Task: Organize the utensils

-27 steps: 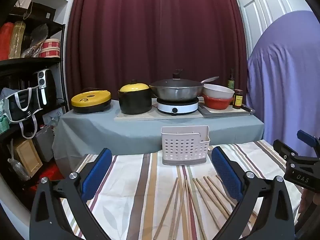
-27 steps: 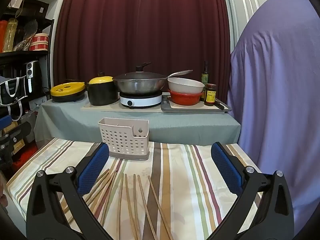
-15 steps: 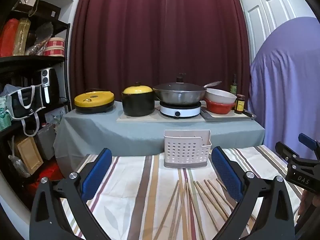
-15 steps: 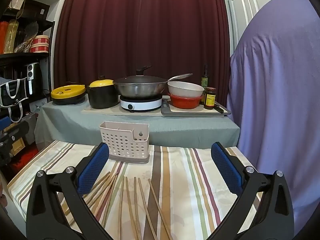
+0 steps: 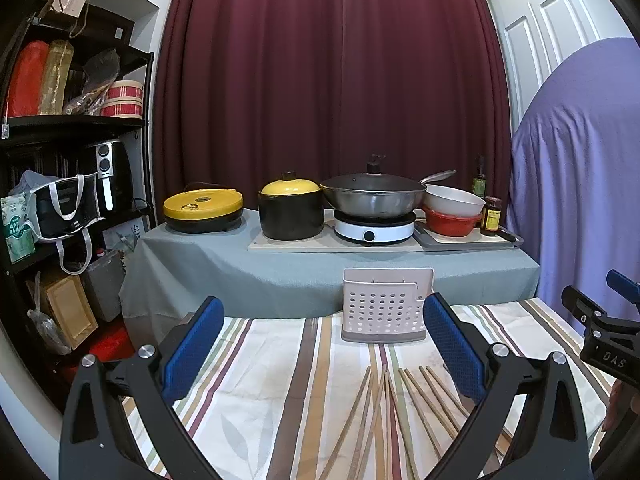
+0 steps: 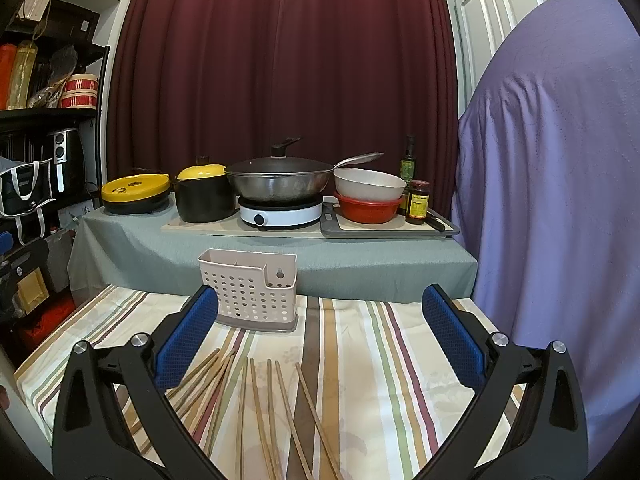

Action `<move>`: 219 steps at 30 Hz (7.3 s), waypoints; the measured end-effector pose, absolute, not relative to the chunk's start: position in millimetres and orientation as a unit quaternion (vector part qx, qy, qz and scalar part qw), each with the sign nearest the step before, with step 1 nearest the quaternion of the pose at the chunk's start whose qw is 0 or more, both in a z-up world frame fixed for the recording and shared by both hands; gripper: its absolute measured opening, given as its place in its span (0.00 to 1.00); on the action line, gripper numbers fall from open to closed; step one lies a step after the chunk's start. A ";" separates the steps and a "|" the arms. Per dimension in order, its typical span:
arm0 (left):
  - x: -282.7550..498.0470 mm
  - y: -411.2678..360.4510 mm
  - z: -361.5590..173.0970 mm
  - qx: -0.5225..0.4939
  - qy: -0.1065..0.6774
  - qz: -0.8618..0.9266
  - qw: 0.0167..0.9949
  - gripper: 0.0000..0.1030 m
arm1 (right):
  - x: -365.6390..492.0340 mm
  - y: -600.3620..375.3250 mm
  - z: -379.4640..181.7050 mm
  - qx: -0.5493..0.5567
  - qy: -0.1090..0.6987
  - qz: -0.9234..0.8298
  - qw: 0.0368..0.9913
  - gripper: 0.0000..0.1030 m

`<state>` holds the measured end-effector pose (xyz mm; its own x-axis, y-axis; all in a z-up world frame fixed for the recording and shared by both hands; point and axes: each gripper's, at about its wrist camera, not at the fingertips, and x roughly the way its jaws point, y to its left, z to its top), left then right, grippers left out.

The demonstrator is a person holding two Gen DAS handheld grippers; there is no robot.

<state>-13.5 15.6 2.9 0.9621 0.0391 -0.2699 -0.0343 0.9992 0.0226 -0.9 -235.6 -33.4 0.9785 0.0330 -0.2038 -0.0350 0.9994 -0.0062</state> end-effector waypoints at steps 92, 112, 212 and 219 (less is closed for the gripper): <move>25.8 43.5 -97.5 -0.022 0.239 -0.014 0.971 0.90 | 35.0 -256.8 -173.8 0.009 0.202 0.038 0.979 0.70; 18.3 45.3 -188.2 0.012 0.310 -0.024 0.950 0.30 | 18.5 -271.7 -267.1 0.010 0.250 0.096 0.963 0.21; 82.7 50.3 -8.8 -0.040 0.157 -0.069 0.984 0.06 | 85.4 -252.4 -61.6 0.007 0.043 0.096 0.994 0.06; 113.6 35.6 35.7 -0.037 0.107 -0.092 0.989 0.06 | 117.0 -245.2 -18.5 0.008 -0.016 0.119 0.993 0.06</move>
